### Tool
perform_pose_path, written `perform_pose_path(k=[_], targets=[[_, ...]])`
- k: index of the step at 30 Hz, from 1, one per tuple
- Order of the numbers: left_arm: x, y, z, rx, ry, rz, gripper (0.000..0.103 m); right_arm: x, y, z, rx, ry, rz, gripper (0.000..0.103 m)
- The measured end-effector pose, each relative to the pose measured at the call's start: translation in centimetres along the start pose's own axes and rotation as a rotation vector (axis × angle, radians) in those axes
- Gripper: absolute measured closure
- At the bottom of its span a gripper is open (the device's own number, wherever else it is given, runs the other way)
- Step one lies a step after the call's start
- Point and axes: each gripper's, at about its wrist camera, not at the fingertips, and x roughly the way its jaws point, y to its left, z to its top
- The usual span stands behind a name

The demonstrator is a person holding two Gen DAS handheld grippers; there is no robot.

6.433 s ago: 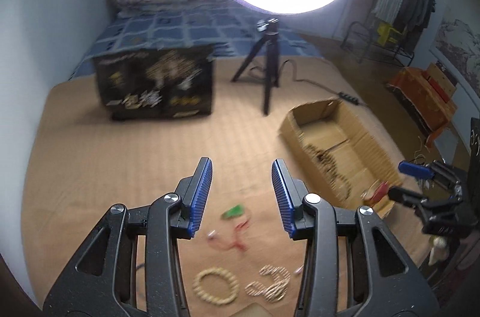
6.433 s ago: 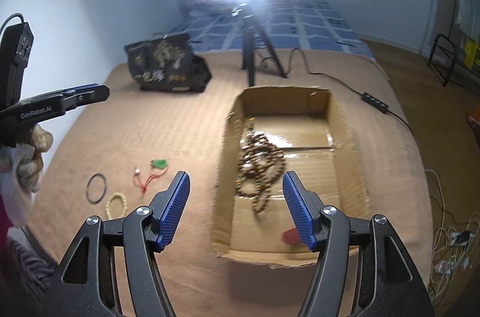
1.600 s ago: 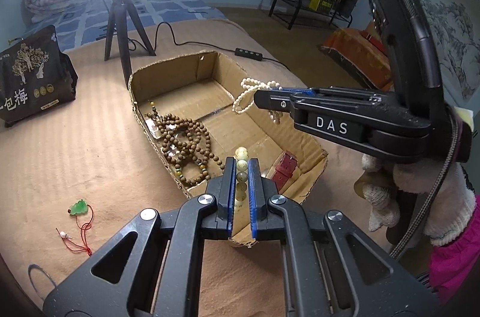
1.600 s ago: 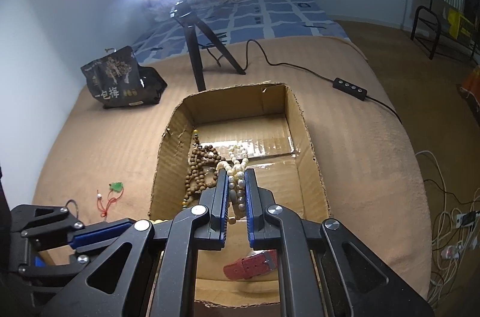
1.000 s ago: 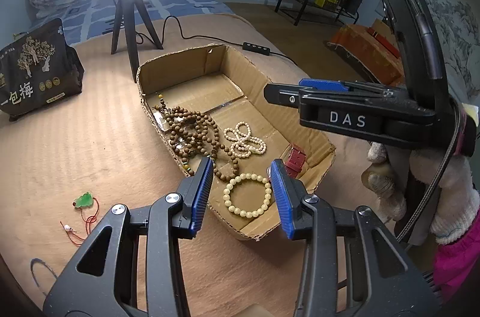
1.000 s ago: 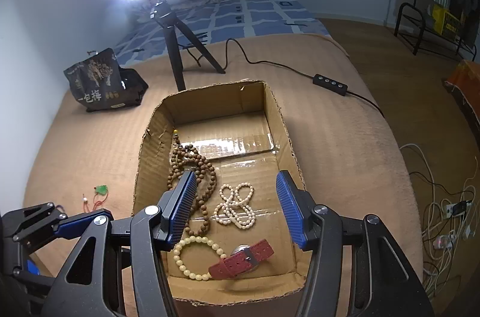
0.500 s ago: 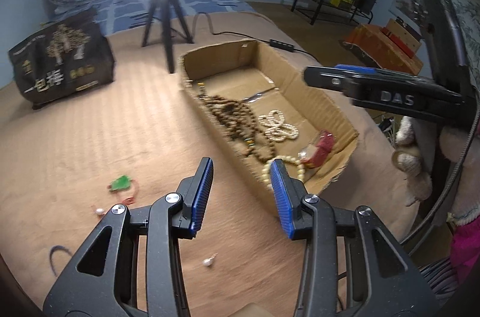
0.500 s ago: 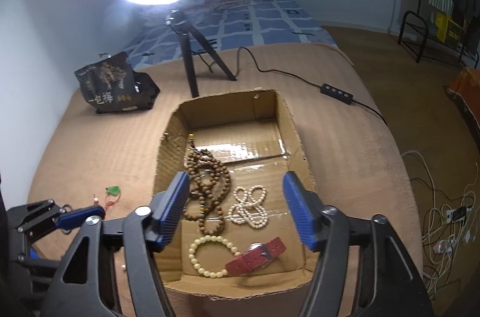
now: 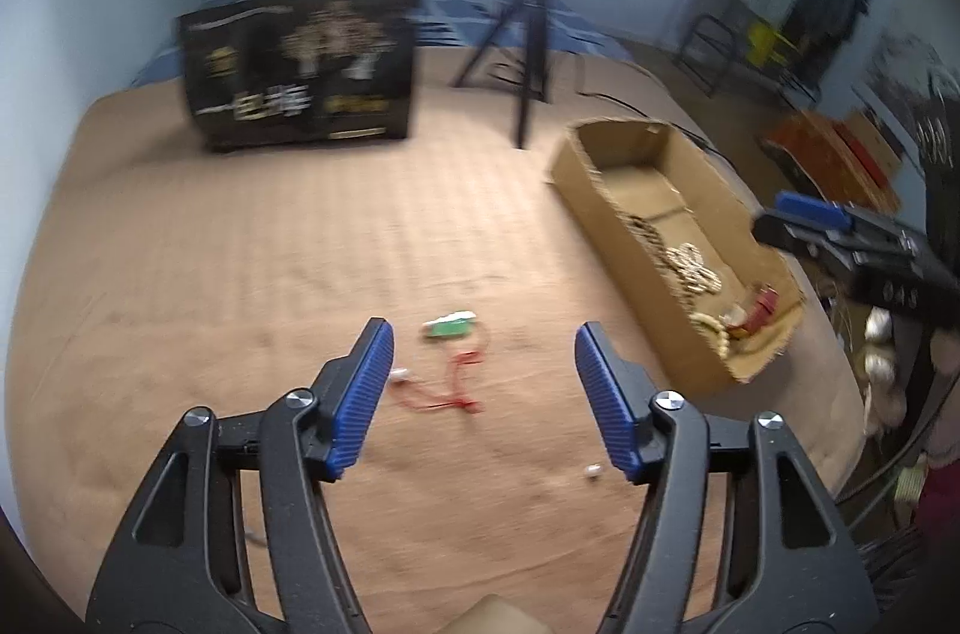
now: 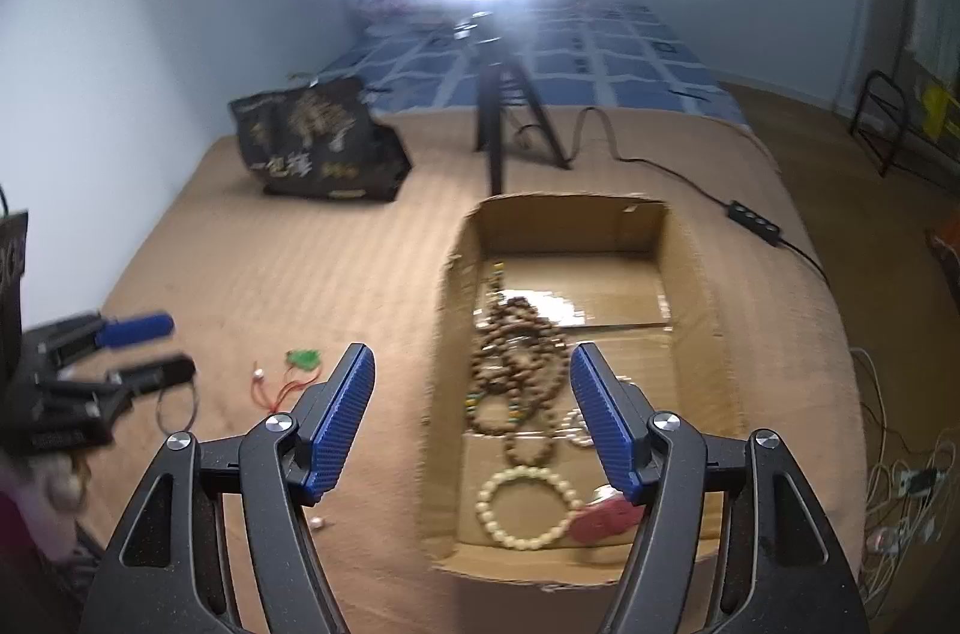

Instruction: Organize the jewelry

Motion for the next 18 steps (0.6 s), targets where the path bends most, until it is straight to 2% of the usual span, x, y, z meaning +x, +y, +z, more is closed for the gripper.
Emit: perform_pose_path(k=[6, 10, 16, 18], targets=[[-0.8, 5.0, -1.3, -0.095, 0.032, 0.028, 0.035, 1.8, 3.1, -0.1, -0.053, 0.029, 0.044, 0.035], [-0.6, 7.0, -2.9, -0.098, 0.069, 0.05, 0.034, 3.7, 5.0, 0.0, -0.061, 0.059, 0.075, 0.035], [-0.1, 9.2, -6.2, -0.128, 0.122, 0.031, 0.033, 6.6, 7.7, 0.2, -0.079, 0.116, 0.13, 0.035], [0.0, 9.5, -7.3, -0.124, 0.129, 0.046, 0.033, 7.5, 8.4, 0.1, -0.09, 0.13, 0.131, 0.035]])
